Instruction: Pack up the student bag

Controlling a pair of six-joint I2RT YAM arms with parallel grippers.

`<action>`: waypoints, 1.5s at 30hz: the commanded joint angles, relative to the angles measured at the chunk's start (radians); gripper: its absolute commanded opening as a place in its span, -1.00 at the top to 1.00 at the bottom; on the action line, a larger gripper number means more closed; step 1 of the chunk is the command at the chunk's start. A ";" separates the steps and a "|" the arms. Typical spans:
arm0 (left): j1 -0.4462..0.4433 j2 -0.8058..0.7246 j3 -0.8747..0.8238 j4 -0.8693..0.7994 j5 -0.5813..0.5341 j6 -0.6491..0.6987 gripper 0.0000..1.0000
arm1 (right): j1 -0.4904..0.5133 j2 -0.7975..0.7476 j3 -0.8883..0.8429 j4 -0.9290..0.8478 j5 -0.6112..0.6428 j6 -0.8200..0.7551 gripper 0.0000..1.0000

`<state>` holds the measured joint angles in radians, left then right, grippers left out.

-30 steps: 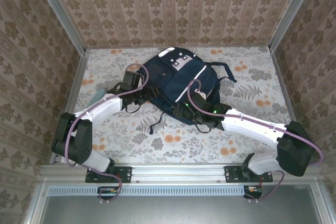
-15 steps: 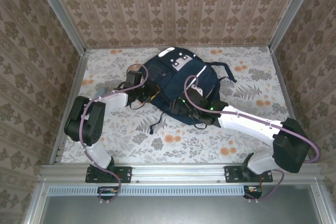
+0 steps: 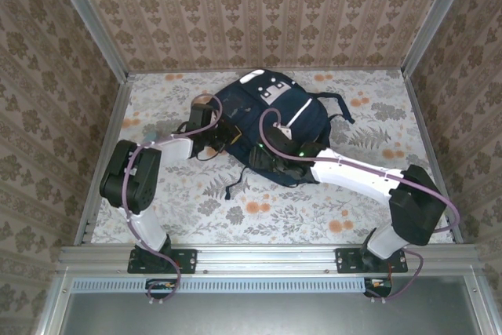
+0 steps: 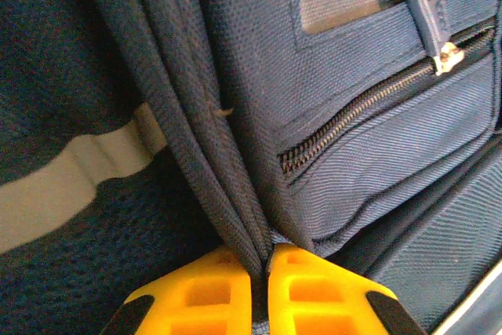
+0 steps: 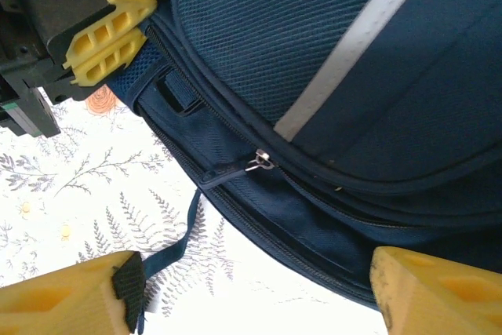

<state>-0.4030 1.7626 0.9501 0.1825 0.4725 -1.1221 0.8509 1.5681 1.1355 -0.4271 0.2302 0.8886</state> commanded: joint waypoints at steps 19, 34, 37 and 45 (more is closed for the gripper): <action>-0.010 -0.182 -0.018 0.029 0.117 0.013 1.00 | 0.040 0.189 0.107 0.013 0.093 0.302 0.16; -0.011 -0.180 -0.029 0.026 0.107 0.005 1.00 | 0.028 0.243 0.131 -0.002 0.167 0.283 0.75; -0.011 -0.180 -0.027 0.014 0.095 0.014 1.00 | 0.028 0.225 0.113 -0.001 0.174 0.252 1.00; 0.035 -0.170 -0.002 -0.098 0.033 0.100 1.00 | 0.028 0.118 0.028 -0.081 0.143 0.094 1.00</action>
<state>-0.3969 1.6272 0.9215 0.1287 0.5179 -1.0908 0.8852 1.7573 1.2057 -0.4179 0.3447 1.0676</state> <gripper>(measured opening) 0.049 0.059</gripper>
